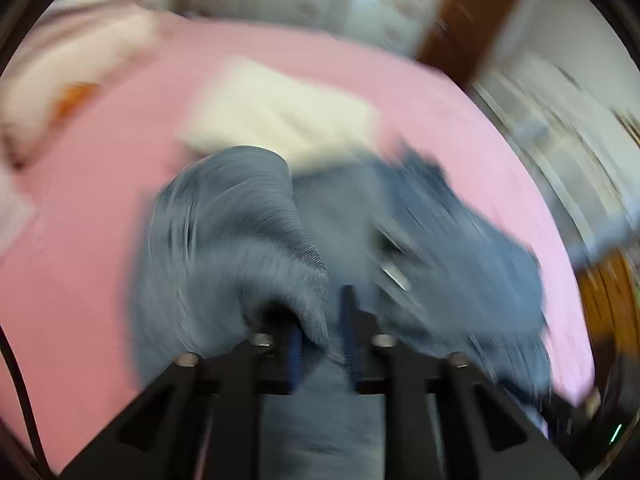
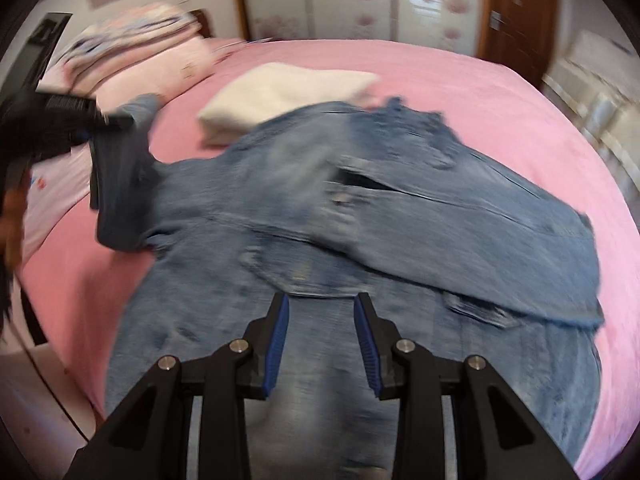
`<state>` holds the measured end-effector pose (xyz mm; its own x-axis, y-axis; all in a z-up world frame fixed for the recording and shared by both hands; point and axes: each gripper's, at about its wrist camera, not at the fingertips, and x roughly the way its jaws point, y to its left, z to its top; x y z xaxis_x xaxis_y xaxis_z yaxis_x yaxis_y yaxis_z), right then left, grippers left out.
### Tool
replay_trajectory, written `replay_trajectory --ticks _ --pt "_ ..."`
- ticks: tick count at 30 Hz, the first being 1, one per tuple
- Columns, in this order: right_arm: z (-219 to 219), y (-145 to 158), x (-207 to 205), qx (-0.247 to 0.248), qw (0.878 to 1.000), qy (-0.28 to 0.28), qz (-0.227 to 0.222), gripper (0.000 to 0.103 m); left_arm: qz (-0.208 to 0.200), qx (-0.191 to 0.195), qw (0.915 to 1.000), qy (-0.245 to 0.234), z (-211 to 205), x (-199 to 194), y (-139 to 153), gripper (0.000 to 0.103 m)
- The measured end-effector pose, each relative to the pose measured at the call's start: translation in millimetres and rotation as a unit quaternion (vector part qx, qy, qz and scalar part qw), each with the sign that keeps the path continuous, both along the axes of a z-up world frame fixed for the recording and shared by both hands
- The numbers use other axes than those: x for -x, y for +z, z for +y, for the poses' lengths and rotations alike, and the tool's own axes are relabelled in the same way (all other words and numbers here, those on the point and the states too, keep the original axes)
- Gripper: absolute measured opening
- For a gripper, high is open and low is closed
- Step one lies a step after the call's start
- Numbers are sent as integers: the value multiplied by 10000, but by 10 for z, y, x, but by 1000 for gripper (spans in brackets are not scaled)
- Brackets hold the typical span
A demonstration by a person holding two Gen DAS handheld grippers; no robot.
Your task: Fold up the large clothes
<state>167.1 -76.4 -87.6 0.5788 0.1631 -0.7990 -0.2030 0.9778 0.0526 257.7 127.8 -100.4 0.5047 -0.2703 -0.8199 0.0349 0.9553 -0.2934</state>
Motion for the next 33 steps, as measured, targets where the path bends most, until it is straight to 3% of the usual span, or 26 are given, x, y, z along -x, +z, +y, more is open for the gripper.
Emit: replay_trajectory --ticks 2,5,8,13,15,19,22,27,30,33 --pt "-234 -4 1 -48 9996 -262 20 34 421 41 9981 -440 -431 28 -337 32" --pt "-508 -22 13 -115 9987 -501 71 34 590 -384 9966 -428 -755 145 -670 43" --pt "-660 -55 2 -156 9981 -583 113 34 399 -396 9979 -328 -710 318 -735 47" --pt "-677 -95 -106 -475 9975 -472 218 34 222 178 9995 -168 -424 580 -623 49" --pt "-604 -86 -152 -610 9973 -342 227 34 80 233 9997 -51 -288 688 -537 49" --pt "-253 43 -282 -728 9971 167 124 34 -322 131 9992 203 -132 874 -340 51" --pt "137 151 -390 -661 9951 733 29 34 -409 -98 9978 512 49 1021 -262 54" --pt "835 144 -555 -329 9852 1681 18 34 -135 -620 9926 1032 396 1179 -319 54" --pt "1261 -23 -693 -13 9777 2095 165 34 48 -556 9902 1277 621 1236 -434 54" --pt "1576 -270 -818 445 9692 2399 330 42 231 -388 9874 1519 804 1284 -566 54"
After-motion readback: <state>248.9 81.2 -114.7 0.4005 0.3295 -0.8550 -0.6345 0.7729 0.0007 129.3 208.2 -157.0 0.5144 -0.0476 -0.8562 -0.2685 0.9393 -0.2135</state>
